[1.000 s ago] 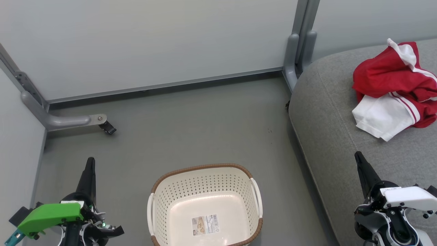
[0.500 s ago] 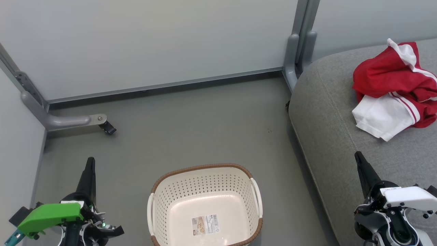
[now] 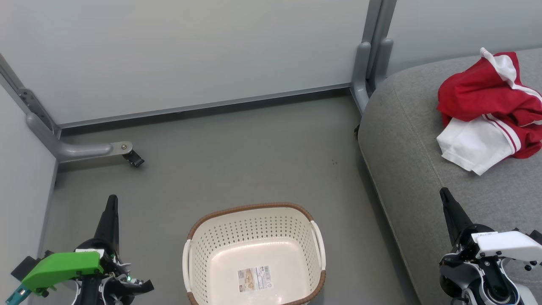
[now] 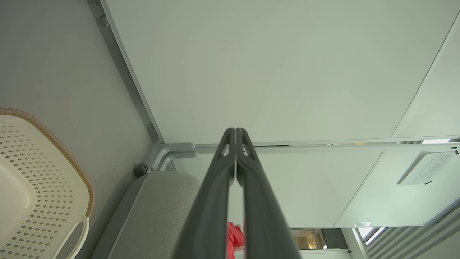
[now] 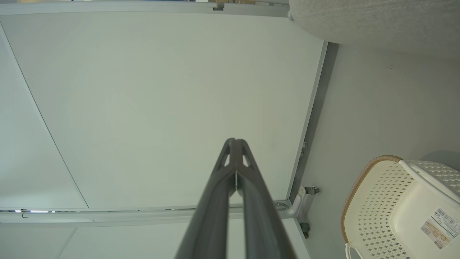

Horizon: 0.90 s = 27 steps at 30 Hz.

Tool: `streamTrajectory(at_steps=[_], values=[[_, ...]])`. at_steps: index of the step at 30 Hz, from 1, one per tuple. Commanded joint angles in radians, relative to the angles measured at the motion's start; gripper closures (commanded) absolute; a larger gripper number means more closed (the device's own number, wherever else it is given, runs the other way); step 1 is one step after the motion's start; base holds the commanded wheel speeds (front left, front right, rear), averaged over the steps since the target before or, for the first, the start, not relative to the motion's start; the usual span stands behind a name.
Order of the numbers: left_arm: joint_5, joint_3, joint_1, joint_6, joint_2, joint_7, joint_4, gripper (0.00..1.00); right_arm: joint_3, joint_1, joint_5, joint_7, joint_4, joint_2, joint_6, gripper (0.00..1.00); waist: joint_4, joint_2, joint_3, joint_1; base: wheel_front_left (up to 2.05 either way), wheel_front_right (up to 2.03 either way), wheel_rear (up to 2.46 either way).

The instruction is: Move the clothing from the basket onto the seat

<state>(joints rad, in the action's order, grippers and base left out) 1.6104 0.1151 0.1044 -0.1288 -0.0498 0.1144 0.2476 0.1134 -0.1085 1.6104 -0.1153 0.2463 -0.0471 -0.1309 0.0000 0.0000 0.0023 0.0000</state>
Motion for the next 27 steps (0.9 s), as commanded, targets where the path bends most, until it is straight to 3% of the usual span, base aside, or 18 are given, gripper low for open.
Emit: streamTrajectory(at_steps=[1, 27], values=[[0.004, 0.002, 0.011, -0.004, -0.001, 0.003, -0.003, 1.0, 0.002, -0.005, 0.004, -0.002, 0.001, -0.006, 0.0, 1.0, 0.0, 0.0, 0.0, 0.0, 0.0, 0.0, 0.0], [0.004, 0.002, 0.011, -0.004, -0.001, 0.003, -0.003, 1.0, 0.002, -0.005, 0.004, -0.001, 0.001, -0.006, 0.0, 1.0, 0.0, 0.0, 0.0, 0.0, 0.0, 0.0, 0.0]])
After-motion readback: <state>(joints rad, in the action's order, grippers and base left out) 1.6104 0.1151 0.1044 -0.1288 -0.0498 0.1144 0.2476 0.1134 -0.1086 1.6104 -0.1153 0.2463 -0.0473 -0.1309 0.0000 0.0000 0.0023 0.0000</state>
